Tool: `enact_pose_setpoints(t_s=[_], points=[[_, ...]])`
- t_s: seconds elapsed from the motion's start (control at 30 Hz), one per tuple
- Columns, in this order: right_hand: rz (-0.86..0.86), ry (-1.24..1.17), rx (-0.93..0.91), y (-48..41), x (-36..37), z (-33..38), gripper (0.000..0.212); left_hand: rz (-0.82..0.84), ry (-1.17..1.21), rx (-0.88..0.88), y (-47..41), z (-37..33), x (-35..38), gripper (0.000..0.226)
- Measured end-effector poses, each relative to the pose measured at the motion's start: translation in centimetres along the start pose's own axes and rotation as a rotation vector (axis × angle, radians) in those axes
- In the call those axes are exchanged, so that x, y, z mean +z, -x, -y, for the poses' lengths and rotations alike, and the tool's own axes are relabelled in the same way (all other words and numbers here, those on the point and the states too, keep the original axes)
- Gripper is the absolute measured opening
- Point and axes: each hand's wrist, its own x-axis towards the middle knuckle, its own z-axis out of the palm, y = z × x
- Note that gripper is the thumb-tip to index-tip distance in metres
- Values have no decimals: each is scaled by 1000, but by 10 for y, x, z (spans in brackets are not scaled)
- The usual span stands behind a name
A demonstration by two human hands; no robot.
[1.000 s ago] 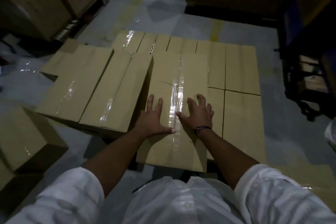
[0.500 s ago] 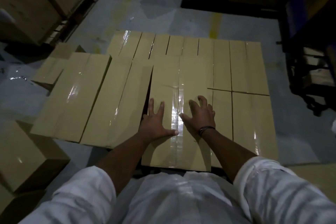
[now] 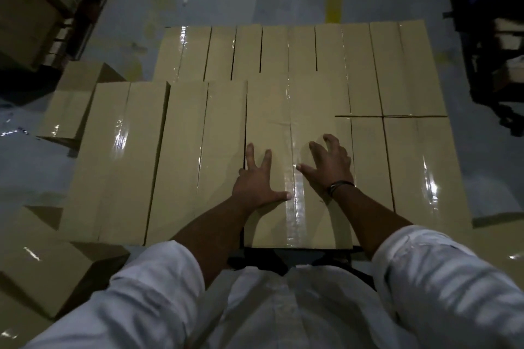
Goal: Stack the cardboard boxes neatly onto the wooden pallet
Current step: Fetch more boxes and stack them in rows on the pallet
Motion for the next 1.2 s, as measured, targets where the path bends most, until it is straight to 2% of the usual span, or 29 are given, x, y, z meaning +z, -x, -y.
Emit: enact_pose_setpoints(t_s=[0.17,0.27,0.43,0.6,0.97,1.07,1.2], points=[[43,-33,48,-15,13,-1,69,71,-147,-15,-9,0,3,113],[26,-19,60,-18,17,0,69,58,-226,24,-7,3,5,98],[89,27,80,-15,15,3,74,47,-293,67,1,23,12,105],[168,75,118,3,20,5,84,52,-283,87,18,42,16,112],[195,150,123,82,42,-12,92,44,-228,135,76,65,54,111],[187,148,114,102,46,-19,93,31,-190,144,90,65,62,104],[171,69,150,130,49,-29,94,-17,-69,109,112,63,72,77]])
